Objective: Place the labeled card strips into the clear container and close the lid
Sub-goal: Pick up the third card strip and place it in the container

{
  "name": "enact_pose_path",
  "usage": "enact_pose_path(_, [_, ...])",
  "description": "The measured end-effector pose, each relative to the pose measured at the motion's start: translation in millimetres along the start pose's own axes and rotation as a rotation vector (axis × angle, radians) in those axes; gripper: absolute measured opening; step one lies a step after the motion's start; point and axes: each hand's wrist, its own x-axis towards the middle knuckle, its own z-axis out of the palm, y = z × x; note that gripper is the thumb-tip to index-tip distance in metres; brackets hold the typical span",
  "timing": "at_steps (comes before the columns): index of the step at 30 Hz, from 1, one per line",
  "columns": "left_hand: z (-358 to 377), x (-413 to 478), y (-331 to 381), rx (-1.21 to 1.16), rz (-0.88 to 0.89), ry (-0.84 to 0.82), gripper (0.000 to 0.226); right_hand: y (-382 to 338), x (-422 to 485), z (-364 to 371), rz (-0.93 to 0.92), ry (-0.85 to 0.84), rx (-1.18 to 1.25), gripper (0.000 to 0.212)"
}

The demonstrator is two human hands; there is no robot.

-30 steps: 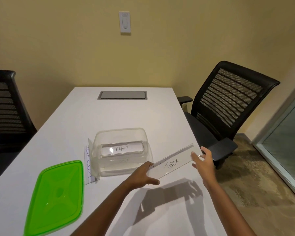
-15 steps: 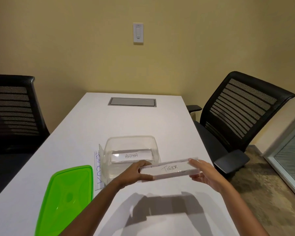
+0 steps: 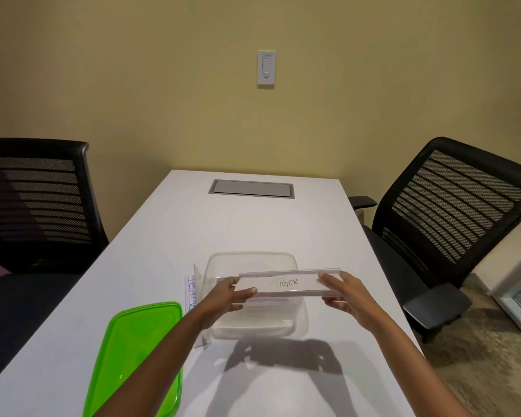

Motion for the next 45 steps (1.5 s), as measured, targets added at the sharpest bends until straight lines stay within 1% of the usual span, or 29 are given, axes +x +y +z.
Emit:
enact_pose_path(2, [-15,4,4,0.003,0.031,0.005,0.070,-6,8,5,-0.038,-0.067,-0.042,0.030])
enact_pose_path(4, [-30,8,8,0.106,0.083,0.029,0.066,-12,16,8,-0.055,-0.143,-0.058,0.023])
enact_pose_path(6, [-43,11,14,0.240,0.149,0.026,0.055,-18,25,11,-0.061,-0.217,-0.093,0.021])
enact_pose_path(8, [-52,15,18,0.438,0.229,0.028,0.055,-24,35,16,-0.078,-0.256,-0.228,0.028])
enact_pose_path(10, [-59,20,18,0.672,0.303,0.032,0.061,-28,47,22,-0.106,-0.267,-0.402,0.033])
enact_pose_path(12, [-62,25,17,0.833,0.335,0.029,0.069,-31,57,28,-0.160,-0.254,-0.595,0.041])
enact_pose_path(14, [-65,32,15,0.956,0.340,0.042,0.074,-33,68,33,-0.232,-0.242,-0.809,0.054])
enact_pose_path(17, [-65,46,14,1.118,0.307,0.095,0.070,-37,82,42,-0.322,-0.249,-1.119,0.067])
enact_pose_path(20, [-58,59,13,1.256,0.233,0.140,0.055,-35,95,55,-0.364,-0.234,-1.392,0.059])
enact_pose_path(22, [-52,67,12,1.364,0.170,0.151,0.049,-32,104,63,-0.371,-0.230,-1.491,0.050])
enact_pose_path(26, [-46,84,2,1.520,0.079,0.145,0.045,-21,121,76,-0.399,-0.236,-1.605,0.044])
enact_pose_path(29, [-43,95,-6,1.593,0.045,0.133,0.039,-11,133,83,-0.392,-0.254,-1.667,0.045])
enact_pose_path(32, [-41,106,-9,1.635,0.022,0.097,0.036,0,144,87,-0.348,-0.283,-1.714,0.048])
enact_pose_path(37, [-41,123,-11,1.655,-0.006,0.054,0.035,14,158,91,-0.253,-0.334,-1.722,0.049])
enact_pose_path(45, [-42,139,-20,1.613,-0.047,0.026,0.035,26,177,93,-0.145,-0.393,-1.700,0.051])
